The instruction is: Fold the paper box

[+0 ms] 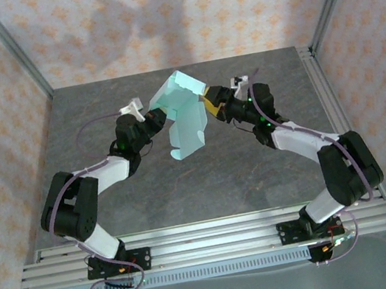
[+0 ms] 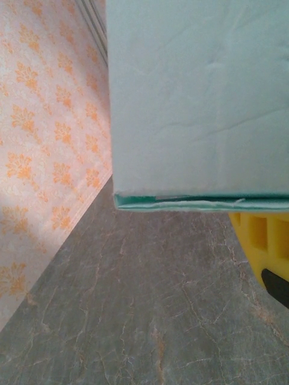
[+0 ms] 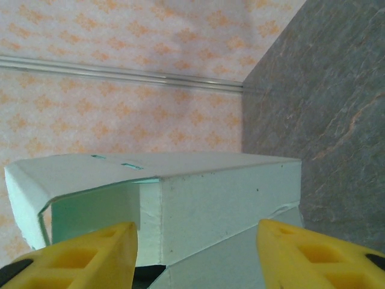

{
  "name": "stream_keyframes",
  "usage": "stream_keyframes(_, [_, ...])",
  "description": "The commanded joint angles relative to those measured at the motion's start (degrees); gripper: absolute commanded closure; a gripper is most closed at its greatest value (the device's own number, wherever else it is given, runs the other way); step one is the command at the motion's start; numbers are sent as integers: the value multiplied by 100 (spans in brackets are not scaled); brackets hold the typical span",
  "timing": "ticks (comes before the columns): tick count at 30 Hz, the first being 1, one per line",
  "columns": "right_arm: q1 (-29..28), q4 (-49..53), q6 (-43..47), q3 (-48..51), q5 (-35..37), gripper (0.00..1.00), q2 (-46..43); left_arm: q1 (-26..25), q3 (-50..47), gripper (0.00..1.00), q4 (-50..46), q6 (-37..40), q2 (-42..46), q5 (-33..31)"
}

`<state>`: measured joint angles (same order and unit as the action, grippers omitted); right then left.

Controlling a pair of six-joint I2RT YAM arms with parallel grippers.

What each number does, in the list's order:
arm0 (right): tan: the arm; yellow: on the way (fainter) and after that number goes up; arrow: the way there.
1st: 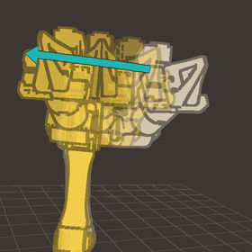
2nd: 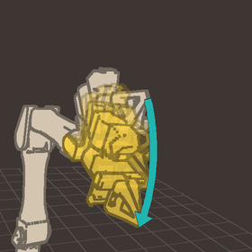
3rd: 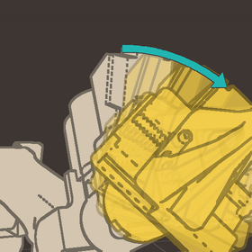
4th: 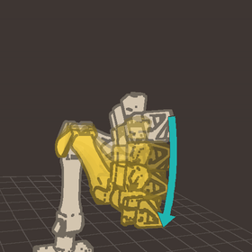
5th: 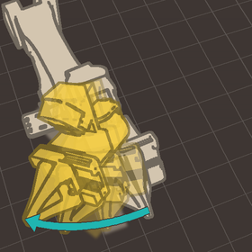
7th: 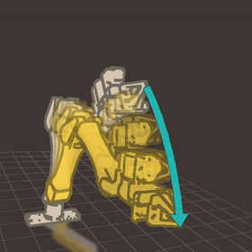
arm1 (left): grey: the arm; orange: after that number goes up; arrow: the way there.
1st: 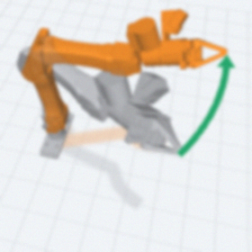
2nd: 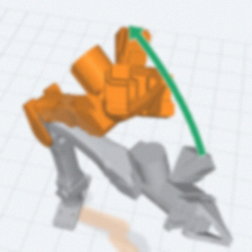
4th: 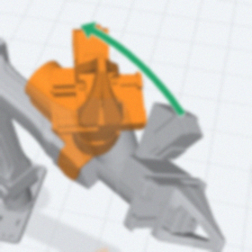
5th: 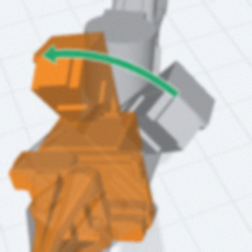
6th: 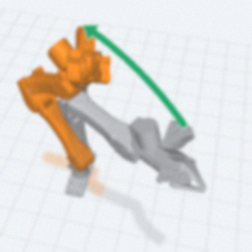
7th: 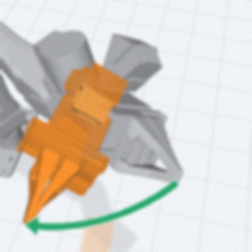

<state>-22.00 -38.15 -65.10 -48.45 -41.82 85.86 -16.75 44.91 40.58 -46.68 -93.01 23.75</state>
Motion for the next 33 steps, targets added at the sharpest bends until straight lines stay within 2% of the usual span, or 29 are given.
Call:
stream_keyframes(1, [31, 39, 204, 33, 81, 48, -213, 5, 85, 100, 161, -40, 143, 46])
stream_keyframes(4, [4, -60, 72, -83, -77, 53, -24, -3, 119, 100, 58, -28, 163, 69])
stream_keyframes(13, [-145, -421, -333, -465, -441, 59, 459, -21, 26, 100, -149, -23, 15, 42])
stream_keyframes(18, [-142, -257, -341, -385, -450, 75, 526, -21, 1, 100, -207, -13, -5, -83])
stream_keyframes(24, [-138, 135, -245, -490, -393, 87, 563, -21, 195, 100, -679, 267, 55, -146])
stream_keyframes(26, [-145, 263, -186, -531, -390, 86, 560, -21, 219, 100, -769, 346, 74, -168])
stream_keyframes(29, [-142, 555, -44, -618, -371, 64, 501, -17, 218, 100, -843, 370, 58, -196])
stream_keyframes(30, [-142, 617, -4, -622, -347, 64, 478, -4, 216, 100, -847, 365, 42, -201])
stream_keyframes(31, [-144, 690, 40, -630, -331, 68, 446, -3, 215, 100, -852, 354, 42, -194])
stream_keyframes(33, [-145, 980, 189, -657, -256, 86, 369, 5, 186, 100, -813, 327, 38, -203])
